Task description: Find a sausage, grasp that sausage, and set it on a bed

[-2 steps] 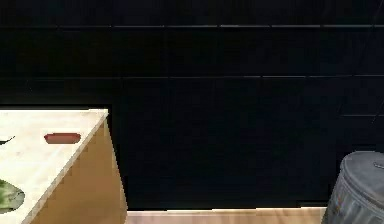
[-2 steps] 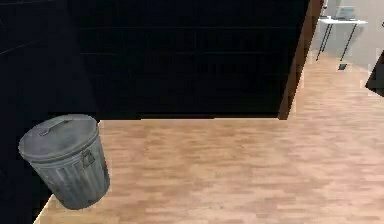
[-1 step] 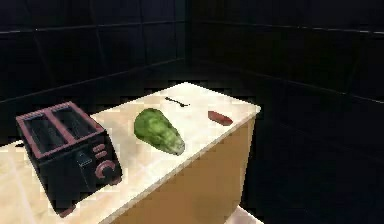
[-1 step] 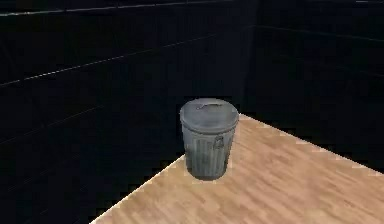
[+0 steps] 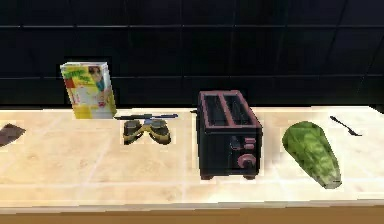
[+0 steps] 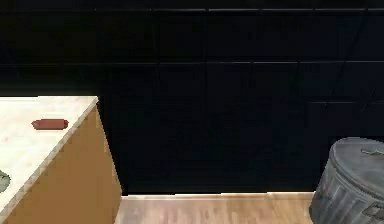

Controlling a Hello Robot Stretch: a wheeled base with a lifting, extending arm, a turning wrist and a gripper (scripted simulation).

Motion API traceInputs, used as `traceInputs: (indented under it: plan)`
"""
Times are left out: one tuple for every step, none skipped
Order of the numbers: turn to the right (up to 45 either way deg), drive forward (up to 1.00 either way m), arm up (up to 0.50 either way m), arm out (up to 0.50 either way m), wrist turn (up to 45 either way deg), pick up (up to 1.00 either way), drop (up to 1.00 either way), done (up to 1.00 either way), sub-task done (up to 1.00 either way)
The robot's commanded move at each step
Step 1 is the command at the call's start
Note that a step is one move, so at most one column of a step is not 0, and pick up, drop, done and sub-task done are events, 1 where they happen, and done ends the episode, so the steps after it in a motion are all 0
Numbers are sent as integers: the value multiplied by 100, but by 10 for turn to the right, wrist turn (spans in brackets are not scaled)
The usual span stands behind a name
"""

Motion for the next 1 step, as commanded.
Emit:
traceInputs:
  plan:
    - [-330,0,0,0,0,0,0,0,0]
